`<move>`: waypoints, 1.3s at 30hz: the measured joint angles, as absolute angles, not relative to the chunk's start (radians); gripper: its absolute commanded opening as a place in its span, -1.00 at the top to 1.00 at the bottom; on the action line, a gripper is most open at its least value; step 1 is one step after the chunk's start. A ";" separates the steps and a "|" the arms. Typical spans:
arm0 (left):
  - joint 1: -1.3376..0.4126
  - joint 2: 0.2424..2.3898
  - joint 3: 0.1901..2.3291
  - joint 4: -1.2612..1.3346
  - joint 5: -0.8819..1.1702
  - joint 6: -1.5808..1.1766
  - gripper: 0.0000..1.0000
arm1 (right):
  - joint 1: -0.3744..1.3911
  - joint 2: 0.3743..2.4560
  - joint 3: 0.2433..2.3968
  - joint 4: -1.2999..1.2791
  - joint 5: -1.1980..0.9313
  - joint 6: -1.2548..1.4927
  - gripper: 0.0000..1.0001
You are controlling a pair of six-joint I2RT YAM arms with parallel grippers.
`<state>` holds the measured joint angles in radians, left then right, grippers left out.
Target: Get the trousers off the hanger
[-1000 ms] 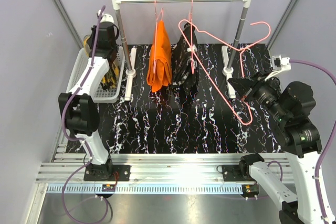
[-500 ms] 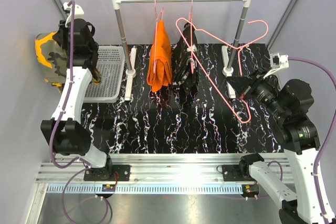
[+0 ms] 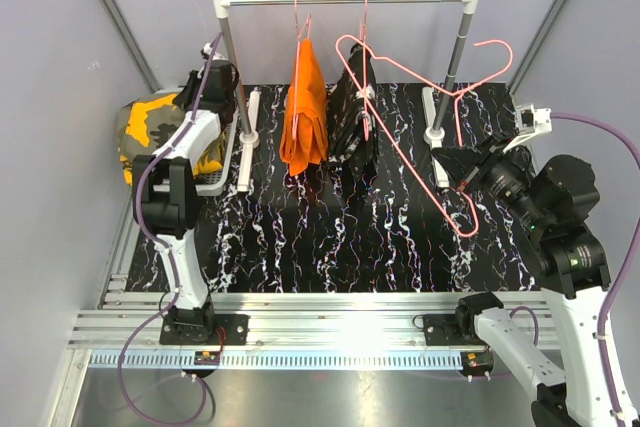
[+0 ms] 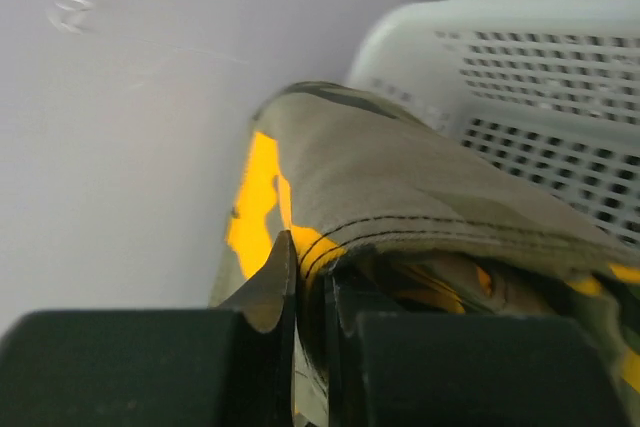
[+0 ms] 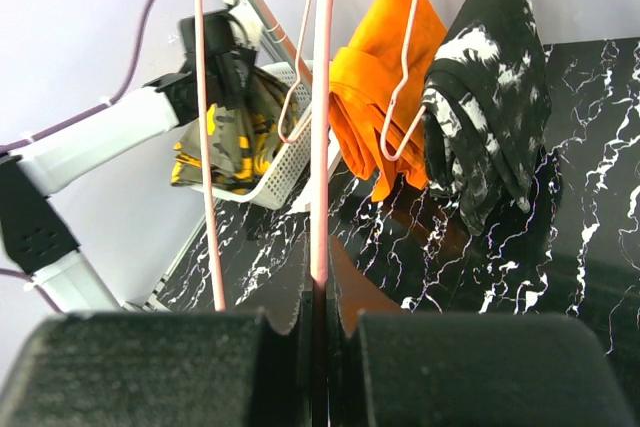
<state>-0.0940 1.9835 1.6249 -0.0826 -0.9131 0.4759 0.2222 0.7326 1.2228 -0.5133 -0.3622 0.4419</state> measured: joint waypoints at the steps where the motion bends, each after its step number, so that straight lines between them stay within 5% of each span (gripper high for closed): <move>1: -0.100 2.000 1.648 -0.119 -0.901 0.449 0.86 | 0.222 0.729 1.223 -0.513 -0.362 0.442 1.00; 3: -0.101 2.012 1.688 -0.183 -0.875 0.403 0.26 | 0.222 0.724 1.223 -0.513 -0.362 0.442 1.00; 6: -0.093 2.009 1.747 -0.247 -0.839 0.319 0.02 | 0.222 0.720 1.223 -0.513 -0.362 0.442 1.00; 9: -0.088 1.986 1.763 -0.293 -0.793 0.247 -0.01 | 0.222 0.720 1.223 -0.513 -0.362 0.443 1.00; 12: -0.081 1.946 1.765 -0.345 -0.714 0.179 -0.39 | 0.222 0.721 1.223 -0.513 -0.362 0.443 1.00; 13: -0.077 1.924 1.765 -0.359 -0.683 0.156 -0.69 | 0.222 0.722 1.223 -0.513 -0.362 0.443 1.00; 15: -0.069 1.877 1.764 -0.374 -0.619 0.113 -0.98 | 0.222 0.725 1.223 -0.514 -0.360 0.442 1.00; 24: 0.127 1.682 1.773 -0.381 -0.362 -0.110 -0.98 | 0.222 0.758 1.223 -0.519 -0.339 0.434 1.00; 33: 0.159 2.091 1.942 -0.604 -0.292 -0.239 -0.59 | 0.222 0.819 1.247 -0.572 -0.173 0.321 1.00; 39: 0.195 2.275 1.940 -0.713 -0.184 -0.313 -0.58 | 0.222 0.831 1.291 -0.578 -0.017 0.234 1.00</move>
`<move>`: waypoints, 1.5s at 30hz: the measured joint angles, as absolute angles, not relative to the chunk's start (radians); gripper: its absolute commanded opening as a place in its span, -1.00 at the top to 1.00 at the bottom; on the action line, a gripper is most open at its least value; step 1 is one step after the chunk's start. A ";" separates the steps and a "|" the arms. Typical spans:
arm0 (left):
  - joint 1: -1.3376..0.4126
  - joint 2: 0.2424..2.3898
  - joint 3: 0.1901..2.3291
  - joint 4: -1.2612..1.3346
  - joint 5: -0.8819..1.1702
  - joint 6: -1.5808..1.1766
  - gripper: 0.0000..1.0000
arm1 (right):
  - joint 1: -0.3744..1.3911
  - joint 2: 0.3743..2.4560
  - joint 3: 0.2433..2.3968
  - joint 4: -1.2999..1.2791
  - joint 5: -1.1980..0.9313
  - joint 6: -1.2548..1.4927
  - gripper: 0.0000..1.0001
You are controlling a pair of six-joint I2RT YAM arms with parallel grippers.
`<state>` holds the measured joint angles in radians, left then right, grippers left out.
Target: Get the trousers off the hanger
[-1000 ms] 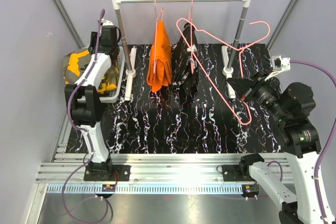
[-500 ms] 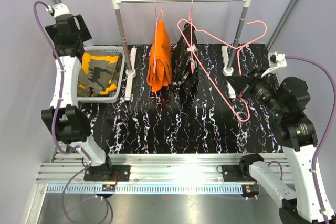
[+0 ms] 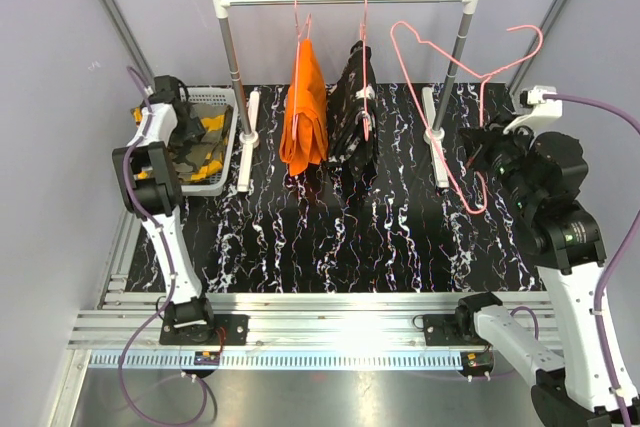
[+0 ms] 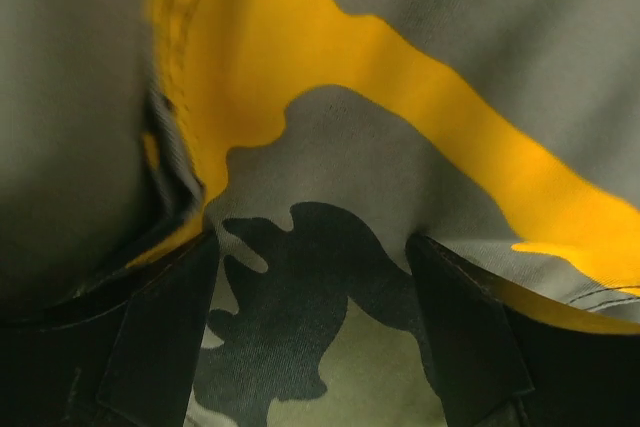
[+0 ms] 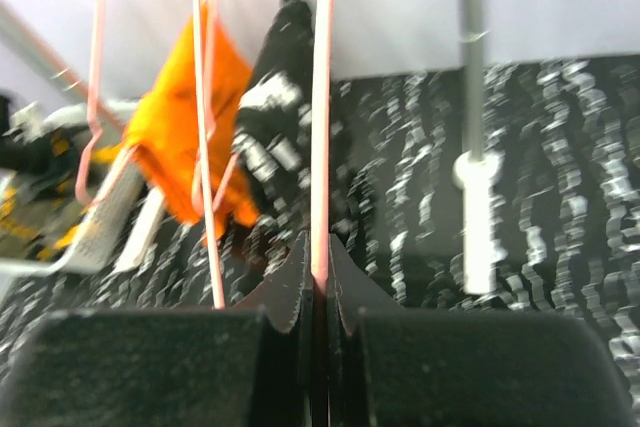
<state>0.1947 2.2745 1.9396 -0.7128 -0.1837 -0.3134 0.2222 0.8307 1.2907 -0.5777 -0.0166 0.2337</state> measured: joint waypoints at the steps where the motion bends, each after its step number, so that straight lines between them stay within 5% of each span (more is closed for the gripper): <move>1: 0.207 2.287 1.940 -0.714 -0.154 -0.324 -0.58 | 0.222 0.836 1.298 -0.575 0.001 0.221 1.00; 10: 0.255 2.312 2.003 -0.760 0.046 -0.377 -0.68 | 0.222 0.986 1.385 -0.542 0.146 0.088 1.00; 14: 0.270 2.259 2.003 -0.788 0.131 -0.401 -0.98 | 0.222 1.059 1.390 -0.529 0.182 0.025 1.00; 24: 0.299 1.808 1.984 -0.849 0.154 -0.444 -0.98 | 0.222 1.205 1.451 -0.443 0.259 -0.104 1.00; 32: 0.301 1.354 1.653 -0.826 0.150 -0.458 -0.98 | 0.223 1.429 1.587 -0.300 0.307 -0.201 1.00; 41: 0.267 1.077 1.337 -0.783 0.104 -0.426 -0.98 | 0.236 1.602 1.628 -0.228 0.356 -0.249 1.00; 45: 0.262 1.073 1.331 -0.757 0.097 -0.415 -0.98 | 0.249 1.608 1.616 -0.223 0.357 -0.251 0.57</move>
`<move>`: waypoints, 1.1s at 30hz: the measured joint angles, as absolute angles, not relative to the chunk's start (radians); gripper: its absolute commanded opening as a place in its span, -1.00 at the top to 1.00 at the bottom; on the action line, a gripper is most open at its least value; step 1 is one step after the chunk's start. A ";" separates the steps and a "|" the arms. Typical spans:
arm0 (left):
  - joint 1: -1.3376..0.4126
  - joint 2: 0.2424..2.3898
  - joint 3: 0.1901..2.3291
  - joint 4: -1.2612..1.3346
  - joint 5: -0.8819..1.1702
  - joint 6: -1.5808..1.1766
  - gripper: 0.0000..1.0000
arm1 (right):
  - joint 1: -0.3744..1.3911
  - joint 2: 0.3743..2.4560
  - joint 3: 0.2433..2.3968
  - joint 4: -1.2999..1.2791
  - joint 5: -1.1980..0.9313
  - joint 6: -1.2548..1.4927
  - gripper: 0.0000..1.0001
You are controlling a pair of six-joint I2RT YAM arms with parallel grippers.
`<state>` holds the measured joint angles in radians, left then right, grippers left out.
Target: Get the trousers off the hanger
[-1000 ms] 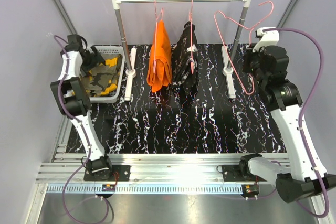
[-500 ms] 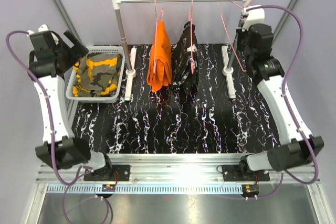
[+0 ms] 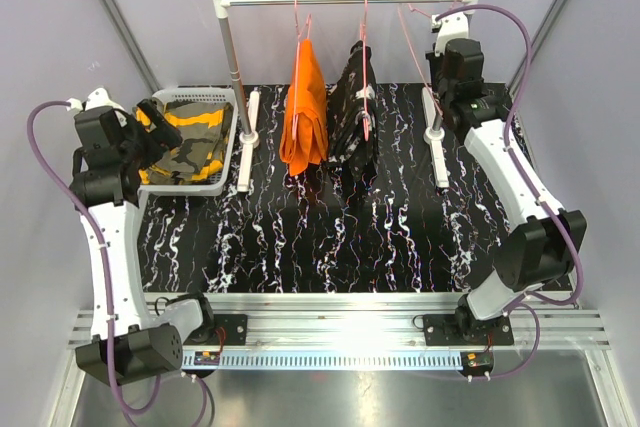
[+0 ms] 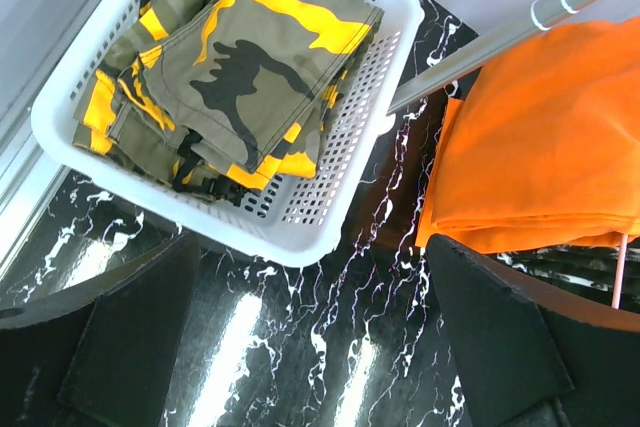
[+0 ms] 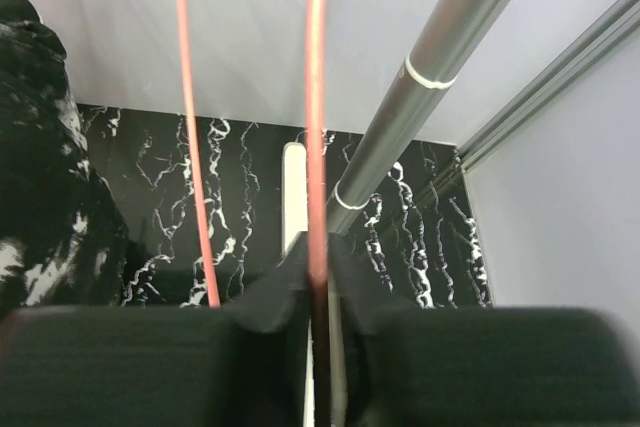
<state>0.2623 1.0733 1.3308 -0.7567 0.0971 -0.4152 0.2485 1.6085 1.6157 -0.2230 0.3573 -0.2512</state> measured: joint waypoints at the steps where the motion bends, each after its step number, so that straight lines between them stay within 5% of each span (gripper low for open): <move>1: 0.262 1.076 1.331 -0.752 0.098 -0.414 -0.98 | 0.249 1.608 1.615 -0.221 0.357 -0.250 0.37; 4: 0.260 1.086 1.331 -0.746 0.099 -0.406 -0.98 | 0.250 1.608 1.615 -0.221 0.358 -0.257 -0.04; 9: 0.260 1.089 1.331 -0.744 0.101 -0.389 -0.98 | 0.250 1.605 1.616 -0.235 0.355 -0.254 -0.23; 12: 0.256 1.089 1.331 -0.744 0.101 -0.384 -0.98 | 0.250 1.586 1.617 -0.271 0.345 -0.221 -0.97; 26: 0.210 1.086 1.320 -0.731 0.090 -0.366 -0.98 | 0.261 1.459 1.739 -0.430 -0.026 0.179 -0.98; 33: 0.194 1.076 1.310 -0.730 0.073 -0.358 -0.98 | 0.444 1.623 1.864 -0.532 0.050 0.243 -0.80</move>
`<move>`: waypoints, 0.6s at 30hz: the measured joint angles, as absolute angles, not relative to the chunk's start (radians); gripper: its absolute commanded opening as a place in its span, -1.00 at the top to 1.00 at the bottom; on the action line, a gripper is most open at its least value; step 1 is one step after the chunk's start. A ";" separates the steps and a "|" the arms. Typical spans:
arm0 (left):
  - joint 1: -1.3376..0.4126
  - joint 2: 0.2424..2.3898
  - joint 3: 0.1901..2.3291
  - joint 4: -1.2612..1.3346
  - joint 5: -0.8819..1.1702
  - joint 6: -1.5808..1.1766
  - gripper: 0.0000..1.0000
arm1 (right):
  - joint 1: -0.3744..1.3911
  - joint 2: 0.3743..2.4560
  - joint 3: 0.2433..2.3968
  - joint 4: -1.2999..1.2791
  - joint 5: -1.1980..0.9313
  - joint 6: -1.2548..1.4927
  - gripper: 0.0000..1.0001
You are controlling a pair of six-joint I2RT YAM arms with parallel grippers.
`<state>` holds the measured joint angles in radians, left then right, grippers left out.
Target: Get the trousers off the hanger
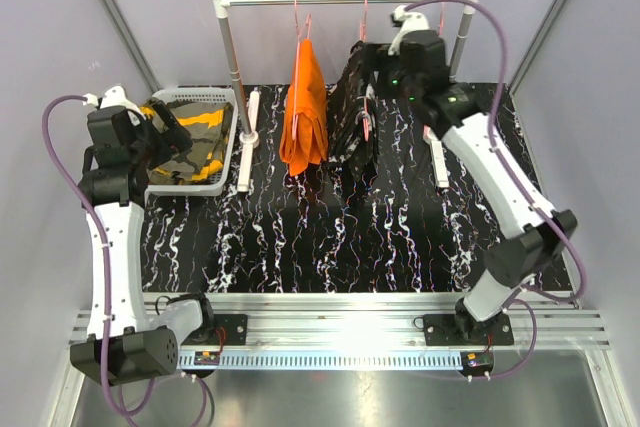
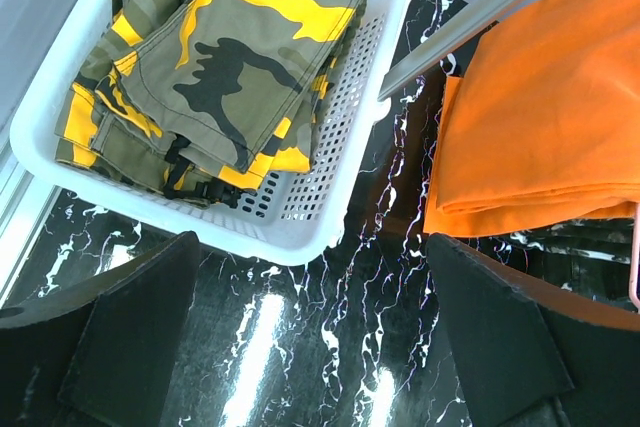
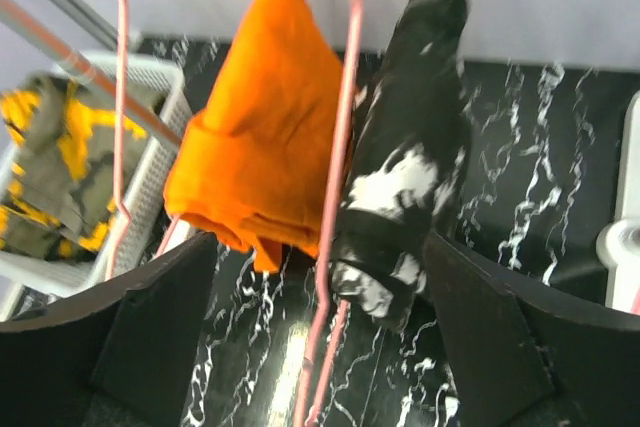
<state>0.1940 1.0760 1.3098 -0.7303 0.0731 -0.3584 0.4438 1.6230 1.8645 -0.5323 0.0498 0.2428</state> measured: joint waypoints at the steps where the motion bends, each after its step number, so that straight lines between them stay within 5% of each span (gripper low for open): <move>1: 0.193 1.072 1.308 -0.731 0.072 -0.357 -0.97 | 0.469 1.654 1.889 -0.558 0.073 0.244 -0.72; 4: 0.191 1.068 1.303 -0.730 0.071 -0.353 -0.98 | 0.514 1.735 1.961 -0.628 0.140 0.243 -0.52; 8: 0.189 1.067 1.297 -0.731 0.070 -0.346 -0.98 | 0.531 1.816 2.037 -0.701 0.210 0.238 0.02; 14: 0.188 1.066 1.291 -0.730 0.071 -0.341 -0.97 | 0.530 1.855 2.050 -0.744 0.263 0.231 0.30; 18: 0.187 1.066 1.285 -0.730 0.071 -0.339 -0.98 | 0.530 1.864 2.050 -0.745 0.272 0.222 0.66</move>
<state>0.1867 1.0664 1.2846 -0.7303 0.0708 -0.3389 0.5304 1.8645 2.0502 -0.7452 0.2722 0.2222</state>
